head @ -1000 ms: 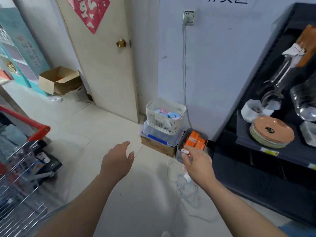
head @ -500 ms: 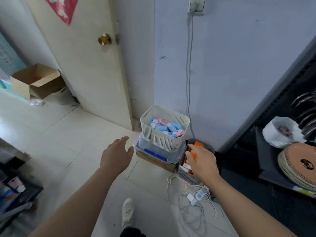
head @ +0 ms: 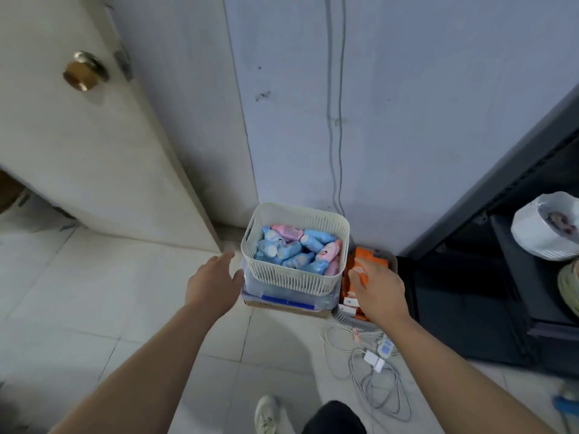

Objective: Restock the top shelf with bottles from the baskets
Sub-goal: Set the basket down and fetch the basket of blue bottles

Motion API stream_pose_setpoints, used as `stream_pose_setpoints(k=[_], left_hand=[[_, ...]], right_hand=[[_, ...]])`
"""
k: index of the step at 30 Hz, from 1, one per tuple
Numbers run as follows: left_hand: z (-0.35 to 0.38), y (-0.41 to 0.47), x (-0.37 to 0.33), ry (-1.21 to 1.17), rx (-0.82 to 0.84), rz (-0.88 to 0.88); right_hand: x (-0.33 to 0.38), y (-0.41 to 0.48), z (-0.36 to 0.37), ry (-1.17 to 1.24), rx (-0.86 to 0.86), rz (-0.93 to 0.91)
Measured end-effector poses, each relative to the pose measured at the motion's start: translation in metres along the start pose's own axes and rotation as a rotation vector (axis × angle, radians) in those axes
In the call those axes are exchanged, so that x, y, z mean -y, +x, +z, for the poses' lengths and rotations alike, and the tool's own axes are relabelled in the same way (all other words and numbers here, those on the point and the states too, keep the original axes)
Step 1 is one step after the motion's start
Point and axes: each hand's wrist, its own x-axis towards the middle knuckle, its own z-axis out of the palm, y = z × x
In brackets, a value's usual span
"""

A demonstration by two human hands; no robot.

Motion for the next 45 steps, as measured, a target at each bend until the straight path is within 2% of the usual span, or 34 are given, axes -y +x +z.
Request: stream_pose_setpoints(k=[8,18,29,31,34,39,43,45], left_hand=[[0.032,0.104,-0.01,0.018,0.065,0.017],[0.105,0.232,-0.01,0.062,0.161,-0.099],[0.18,0.358,0.025,-0.049,0.266,-0.273],[0.192,0.373,0.031,-0.053,0.262,-0.28],[0.201,0.386,0.035,-0.133,0.299,-0.295],[0.217,0.394,0.037,-0.671,0.4,-0.54],[0.22,0.394,0.039,-0.574,0.45,-0.491],[0.218,0.391,0.039,-0.614,0.464,-0.498]], right_hand=[[-0.025,0.081,0.045,-0.026,0.089,0.113],[-0.081,0.186,0.115,-0.074,0.25,0.26],[-0.118,0.269,0.195,0.422,0.369,0.71],[-0.122,0.276,0.212,0.525,0.326,0.826],[-0.115,0.286,0.219,0.542,0.291,0.869],[-0.108,0.293,0.236,0.886,0.15,1.093],[-0.103,0.289,0.236,1.043,0.082,1.187],[-0.103,0.283,0.234,1.066,0.083,1.204]])
